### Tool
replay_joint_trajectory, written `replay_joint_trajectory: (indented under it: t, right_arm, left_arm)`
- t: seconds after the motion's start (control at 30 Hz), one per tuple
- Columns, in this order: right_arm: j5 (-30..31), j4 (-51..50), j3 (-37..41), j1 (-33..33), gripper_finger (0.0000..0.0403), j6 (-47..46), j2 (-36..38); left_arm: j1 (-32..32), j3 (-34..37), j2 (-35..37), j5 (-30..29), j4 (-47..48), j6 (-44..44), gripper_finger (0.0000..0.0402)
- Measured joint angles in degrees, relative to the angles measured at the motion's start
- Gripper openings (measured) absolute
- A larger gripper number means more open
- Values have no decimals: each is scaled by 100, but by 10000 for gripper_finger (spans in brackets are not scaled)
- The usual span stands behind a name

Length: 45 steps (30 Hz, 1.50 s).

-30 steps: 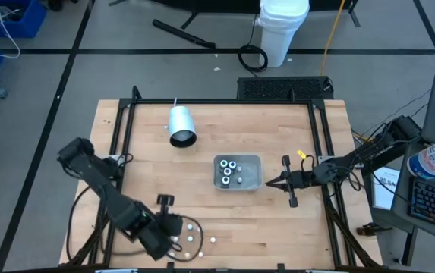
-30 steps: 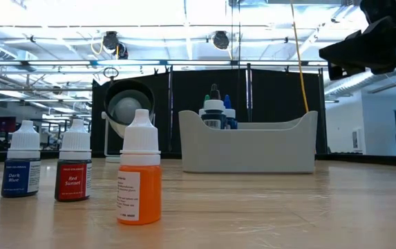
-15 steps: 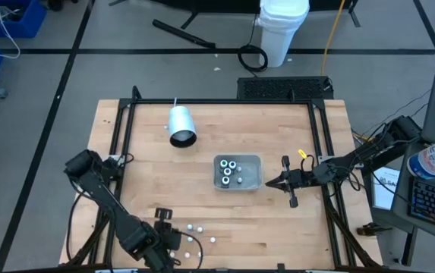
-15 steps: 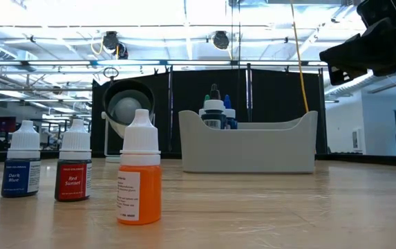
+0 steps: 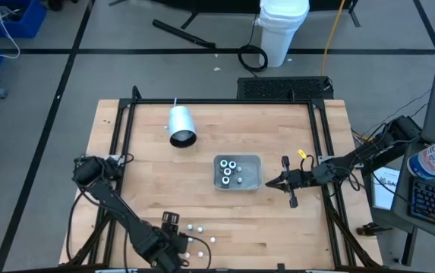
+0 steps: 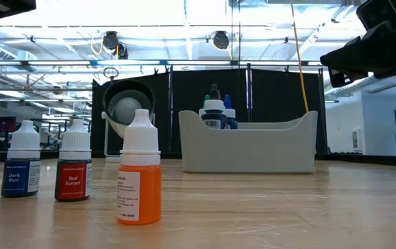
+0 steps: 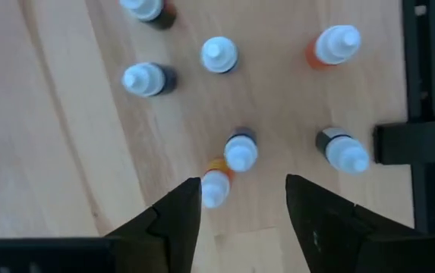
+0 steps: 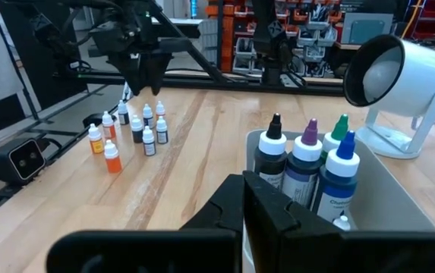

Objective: Pick & Place food coloring
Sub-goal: Put the top left small orange food coloring bottle into the white bin

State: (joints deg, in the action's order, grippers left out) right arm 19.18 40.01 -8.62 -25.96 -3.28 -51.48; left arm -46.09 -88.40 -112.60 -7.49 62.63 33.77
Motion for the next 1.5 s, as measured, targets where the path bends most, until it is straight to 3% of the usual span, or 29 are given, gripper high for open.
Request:
replay_joint_trajectory:
  t: [0.93,1.2,1.5]
  right_arm:
    - [0,5,2,-2,0,-54,0]
    - [0,6,2,0,0,-54,0]
    - [5,5,0,-2,0,-56,0]
  left_arm:
    - [86,17,-32,-150,54,-516,198]
    - [108,625,-34,168,-136,-465,198]
    - [108,671,-32,287,-317,-538,198]
